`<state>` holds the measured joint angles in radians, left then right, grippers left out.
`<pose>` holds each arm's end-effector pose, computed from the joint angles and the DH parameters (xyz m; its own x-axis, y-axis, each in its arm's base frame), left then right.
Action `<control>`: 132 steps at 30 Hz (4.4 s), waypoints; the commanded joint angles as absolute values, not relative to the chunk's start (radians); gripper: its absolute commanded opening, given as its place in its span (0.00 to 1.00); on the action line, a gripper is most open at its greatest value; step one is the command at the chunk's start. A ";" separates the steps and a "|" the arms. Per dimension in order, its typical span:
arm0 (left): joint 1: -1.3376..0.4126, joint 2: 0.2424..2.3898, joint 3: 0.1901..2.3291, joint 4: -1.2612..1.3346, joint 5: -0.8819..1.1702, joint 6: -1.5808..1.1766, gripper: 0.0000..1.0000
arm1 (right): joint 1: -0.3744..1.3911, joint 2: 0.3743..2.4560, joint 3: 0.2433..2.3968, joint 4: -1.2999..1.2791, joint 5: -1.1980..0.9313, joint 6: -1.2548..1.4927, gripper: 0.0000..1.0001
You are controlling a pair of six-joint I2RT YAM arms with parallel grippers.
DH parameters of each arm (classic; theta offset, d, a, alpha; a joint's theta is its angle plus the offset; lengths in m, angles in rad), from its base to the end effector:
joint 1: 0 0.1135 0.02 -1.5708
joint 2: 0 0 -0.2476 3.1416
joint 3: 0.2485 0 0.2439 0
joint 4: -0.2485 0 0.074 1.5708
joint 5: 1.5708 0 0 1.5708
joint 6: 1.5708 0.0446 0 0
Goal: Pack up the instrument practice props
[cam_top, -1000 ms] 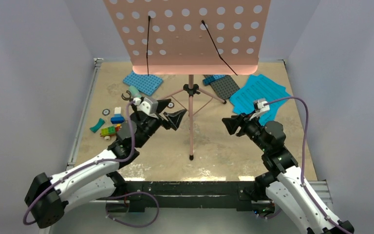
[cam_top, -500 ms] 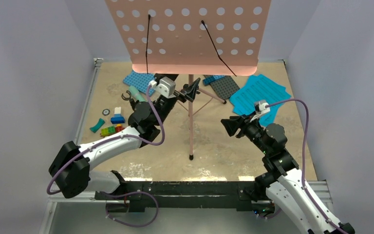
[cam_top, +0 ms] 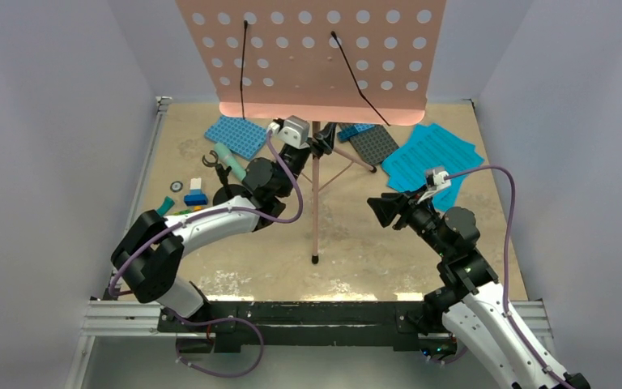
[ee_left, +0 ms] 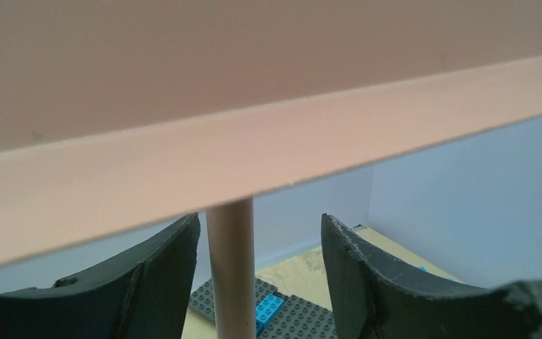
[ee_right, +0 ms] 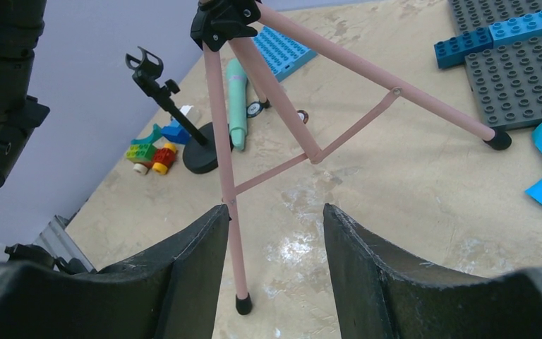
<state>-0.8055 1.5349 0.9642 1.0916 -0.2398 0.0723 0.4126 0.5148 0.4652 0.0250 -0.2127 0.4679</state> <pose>0.2461 -0.2409 0.3421 0.3842 -0.2986 -0.8736 0.5315 0.8453 -0.0552 0.1438 0.0732 0.2807 -0.2841 0.3569 -0.8899 -0.5122 0.7281 0.4555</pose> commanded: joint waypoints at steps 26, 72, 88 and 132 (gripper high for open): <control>-0.797 1.560 1.007 1.272 -0.293 0.099 0.19 | 0.419 0.560 0.486 0.079 -0.269 0.479 0.58; -0.787 1.429 0.792 1.154 -0.038 0.057 0.00 | 0.390 1.448 0.912 0.620 -0.747 1.407 0.48; -0.787 1.433 0.775 1.154 -0.041 0.062 0.00 | 0.384 1.484 0.960 0.661 -0.825 1.432 0.12; -0.787 1.483 0.831 0.992 -0.071 -0.075 0.00 | 0.700 1.000 0.673 0.294 0.069 0.104 0.59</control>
